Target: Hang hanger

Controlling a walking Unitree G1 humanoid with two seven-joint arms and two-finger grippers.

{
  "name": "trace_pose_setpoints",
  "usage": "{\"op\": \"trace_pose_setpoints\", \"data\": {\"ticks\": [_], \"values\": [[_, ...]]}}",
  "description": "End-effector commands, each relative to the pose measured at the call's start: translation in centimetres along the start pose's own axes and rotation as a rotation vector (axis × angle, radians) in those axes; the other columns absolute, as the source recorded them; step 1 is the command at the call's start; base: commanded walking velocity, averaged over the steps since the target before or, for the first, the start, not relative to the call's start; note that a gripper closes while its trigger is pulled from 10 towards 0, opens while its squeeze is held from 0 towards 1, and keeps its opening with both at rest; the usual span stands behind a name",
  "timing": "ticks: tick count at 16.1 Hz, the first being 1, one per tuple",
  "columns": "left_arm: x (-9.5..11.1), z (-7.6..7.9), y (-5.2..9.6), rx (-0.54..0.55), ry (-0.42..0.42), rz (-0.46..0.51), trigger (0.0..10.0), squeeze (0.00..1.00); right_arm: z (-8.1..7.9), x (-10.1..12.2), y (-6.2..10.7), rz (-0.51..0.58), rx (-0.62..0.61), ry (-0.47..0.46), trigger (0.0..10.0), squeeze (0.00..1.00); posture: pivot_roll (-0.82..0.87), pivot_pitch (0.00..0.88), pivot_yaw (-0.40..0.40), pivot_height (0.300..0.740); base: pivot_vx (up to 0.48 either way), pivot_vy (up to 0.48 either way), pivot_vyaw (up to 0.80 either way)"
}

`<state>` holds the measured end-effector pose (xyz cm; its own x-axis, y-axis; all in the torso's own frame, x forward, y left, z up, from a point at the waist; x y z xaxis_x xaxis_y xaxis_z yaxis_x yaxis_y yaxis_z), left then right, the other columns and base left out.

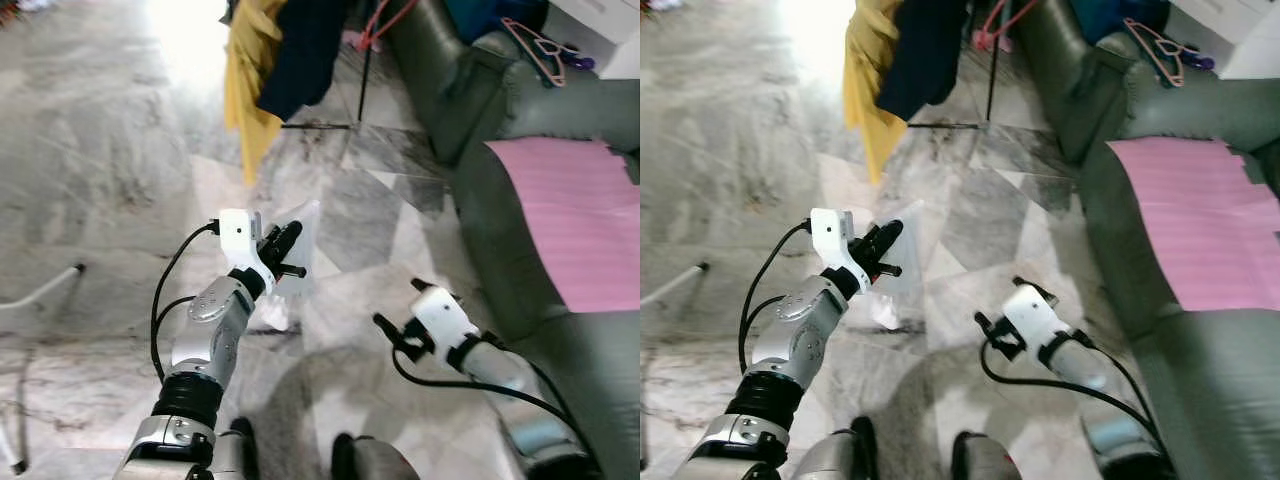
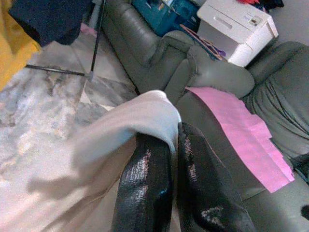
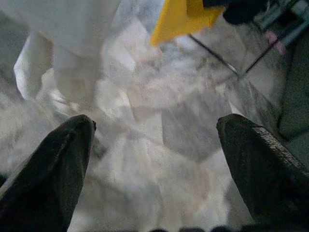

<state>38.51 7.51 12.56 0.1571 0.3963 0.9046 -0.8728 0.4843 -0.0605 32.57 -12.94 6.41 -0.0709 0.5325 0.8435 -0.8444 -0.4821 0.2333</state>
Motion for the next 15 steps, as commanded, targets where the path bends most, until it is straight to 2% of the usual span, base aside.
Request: {"op": "trace_pose_setpoints", "data": {"ticks": [1,3,4,5,6,7,8,9,12,15], "values": [[0.5,1.0,-0.1,-0.054,0.002,0.019,10.0,0.00,0.2,0.1,0.0,0.011,-0.034,-0.036,10.0,1.00,-0.16,0.147,-0.047,0.740,0.000,0.000,0.00],[2.3,2.0,-0.4,-0.120,-0.007,0.044,10.0,0.00,-0.2,0.9,0.0,0.046,-0.045,-0.075,10.0,1.00,-0.15,0.165,-0.028,0.740,0.000,0.000,0.00],[4.0,3.3,-0.7,-0.187,-0.005,0.062,10.0,0.00,-0.9,1.1,0.1,0.058,0.002,-0.054,10.0,1.00,-0.15,0.184,-0.010,0.740,0.000,0.000,0.00],[4.5,3.7,-0.7,-0.205,0.000,0.067,10.0,0.00,-1.0,1.1,0.2,0.061,0.011,-0.050,10.0,1.00,-0.15,0.184,-0.010,0.740,0.000,0.000,0.00],[5.7,4.9,-0.7,-0.266,0.001,0.075,10.0,0.00,-0.8,1.2,0.1,0.063,0.016,-0.049,10.0,1.00,-0.14,0.206,0.008,0.740,0.000,0.000,0.00],[6.2,5.5,-0.7,-0.293,0.003,0.077,10.0,0.00,-0.5,1.1,0.1,0.065,0.016,-0.049,10.0,0.45,-0.14,0.206,0.008,0.740,0.000,0.000,0.00],[7.3,6.9,-0.5,-0.365,0.001,0.072,10.0,0.00,0.1,1.2,-0.3,0.067,0.013,-0.040,10.0,0.00,-0.13,0.225,0.024,0.740,0.000,0.000,0.00],[7.5,7.2,-0.4,-0.380,-0.002,0.069,10.0,0.00,0.3,1.3,-0.5,0.066,0.011,-0.035,10.0,0.00,-0.13,0.228,0.028,0.740,0.000,0.000,0.00],[7.6,9.7,0.7,-0.499,0.014,0.008,10.0,0.00,1.5,1.9,-2.2,0.060,-0.004,0.017,10.0,0.00,-0.12,0.240,0.034,0.740,0.000,0.000,0.00],[7.5,11.9,1.8,-0.604,0.047,-0.029,10.0,0.00,2.2,2.2,-3.9,0.052,-0.020,0.013,10.0,0.00,-0.11,0.241,0.029,0.740,0.000,0.000,0.00]]}}
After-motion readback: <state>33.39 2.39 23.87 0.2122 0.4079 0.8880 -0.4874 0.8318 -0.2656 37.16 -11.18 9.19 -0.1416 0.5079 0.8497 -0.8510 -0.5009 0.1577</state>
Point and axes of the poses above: a point about 5 cm out from each wrist's last joint towards the gripper, its own y axis pointing back from the gripper into the wrist, its own x axis along the axis of the wrist's last joint, z = x × y, the point moved 5 cm from there along -y, pointing out of the wrist towards the gripper, and after that the axes turned 7 degrees about y, right-handed, at the moved point
